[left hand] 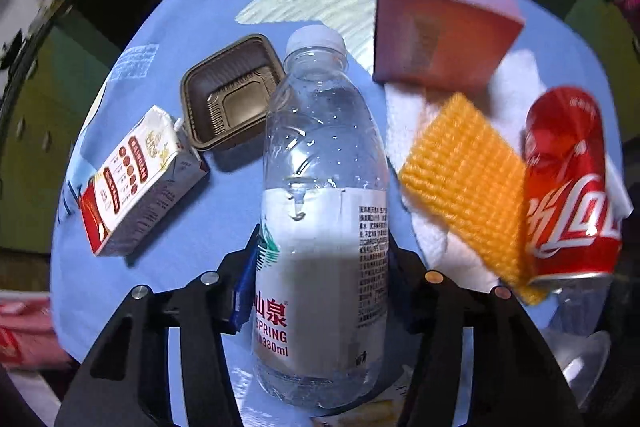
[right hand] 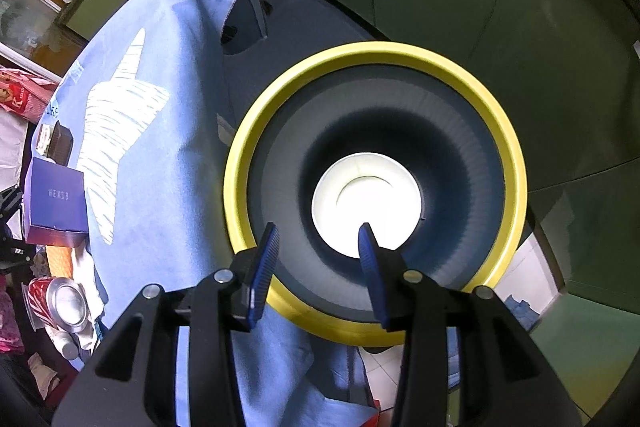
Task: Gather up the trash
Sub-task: 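Grasp the water bottle with the left gripper, then carry the water bottle over the bin and release it from the left gripper, then grasp the purple box with the right gripper, then carry the purple box to the bin and open the right gripper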
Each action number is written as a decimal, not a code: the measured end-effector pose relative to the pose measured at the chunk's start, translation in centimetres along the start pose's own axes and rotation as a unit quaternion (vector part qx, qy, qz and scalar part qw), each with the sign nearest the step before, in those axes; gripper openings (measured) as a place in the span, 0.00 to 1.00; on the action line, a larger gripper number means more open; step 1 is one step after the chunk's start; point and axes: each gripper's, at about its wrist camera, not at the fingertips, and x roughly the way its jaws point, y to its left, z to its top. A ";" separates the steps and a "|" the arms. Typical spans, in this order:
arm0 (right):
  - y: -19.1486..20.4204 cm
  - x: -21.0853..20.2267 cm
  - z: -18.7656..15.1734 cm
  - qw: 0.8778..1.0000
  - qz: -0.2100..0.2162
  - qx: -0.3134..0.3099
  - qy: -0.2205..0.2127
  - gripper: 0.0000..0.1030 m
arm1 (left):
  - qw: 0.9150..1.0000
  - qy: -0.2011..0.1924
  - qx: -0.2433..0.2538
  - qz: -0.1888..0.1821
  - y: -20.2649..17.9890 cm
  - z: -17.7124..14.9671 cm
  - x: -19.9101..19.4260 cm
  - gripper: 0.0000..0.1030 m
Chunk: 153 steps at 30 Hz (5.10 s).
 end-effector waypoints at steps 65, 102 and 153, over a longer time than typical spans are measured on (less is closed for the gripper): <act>-14.4 -7.3 -14.4 0.990 0.062 0.082 -0.101 0.43 | 0.996 0.003 0.050 -0.078 -23.9 37.4 -0.6 0.75; 27.3 -3.2 -5.3 0.957 0.094 -0.244 -0.124 0.68 | 0.851 -0.366 -0.359 0.115 3.7 -5.9 -19.8 0.96; -1.1 0.5 -0.9 0.980 -0.060 0.073 -0.173 0.58 | 0.872 -0.338 -0.340 0.100 2.4 -4.3 -16.9 0.96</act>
